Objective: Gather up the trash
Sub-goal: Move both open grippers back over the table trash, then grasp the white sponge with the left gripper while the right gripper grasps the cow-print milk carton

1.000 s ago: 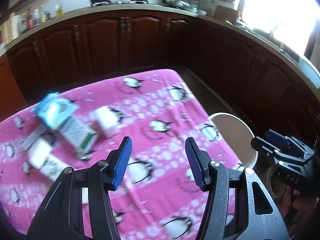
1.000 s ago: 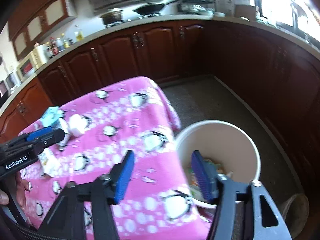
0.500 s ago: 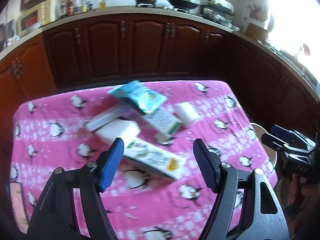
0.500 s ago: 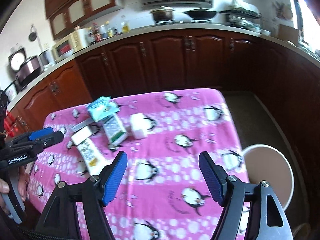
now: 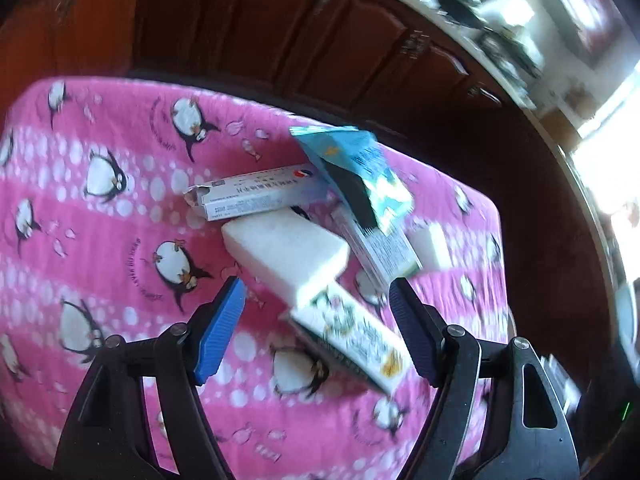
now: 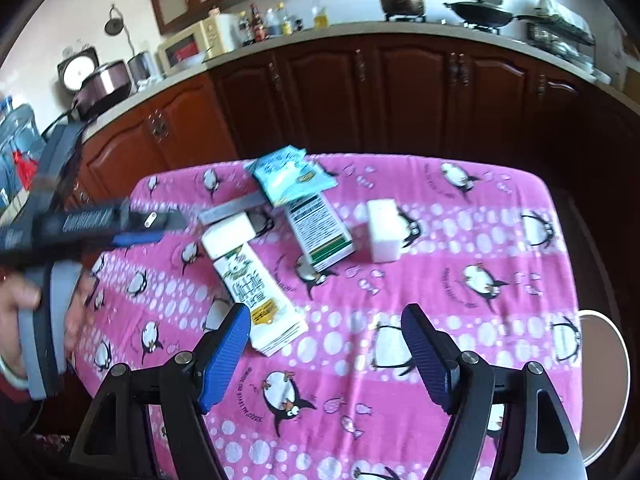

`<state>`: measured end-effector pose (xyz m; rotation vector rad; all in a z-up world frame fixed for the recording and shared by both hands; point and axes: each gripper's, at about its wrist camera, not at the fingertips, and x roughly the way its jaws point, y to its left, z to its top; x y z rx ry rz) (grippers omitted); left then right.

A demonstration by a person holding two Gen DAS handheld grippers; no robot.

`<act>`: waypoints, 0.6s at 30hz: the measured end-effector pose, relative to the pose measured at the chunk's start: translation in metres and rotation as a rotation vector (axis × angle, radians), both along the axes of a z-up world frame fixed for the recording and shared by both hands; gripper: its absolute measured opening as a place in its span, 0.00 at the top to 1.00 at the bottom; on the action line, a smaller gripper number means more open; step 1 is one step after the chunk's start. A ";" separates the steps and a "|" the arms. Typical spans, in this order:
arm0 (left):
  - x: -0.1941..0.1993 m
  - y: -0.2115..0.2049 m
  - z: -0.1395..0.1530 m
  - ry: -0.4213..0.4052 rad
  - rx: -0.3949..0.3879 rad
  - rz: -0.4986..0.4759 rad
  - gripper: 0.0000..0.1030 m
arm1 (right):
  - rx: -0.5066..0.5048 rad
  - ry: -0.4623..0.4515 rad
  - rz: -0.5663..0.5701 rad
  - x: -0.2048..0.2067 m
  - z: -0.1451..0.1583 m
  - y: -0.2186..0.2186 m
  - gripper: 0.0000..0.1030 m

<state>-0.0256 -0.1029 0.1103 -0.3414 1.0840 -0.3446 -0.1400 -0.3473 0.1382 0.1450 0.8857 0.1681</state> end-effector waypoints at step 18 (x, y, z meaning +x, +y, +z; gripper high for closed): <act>0.049 -0.020 -0.040 0.126 0.131 0.062 0.33 | 0.039 0.042 0.050 0.013 -0.022 -0.002 0.27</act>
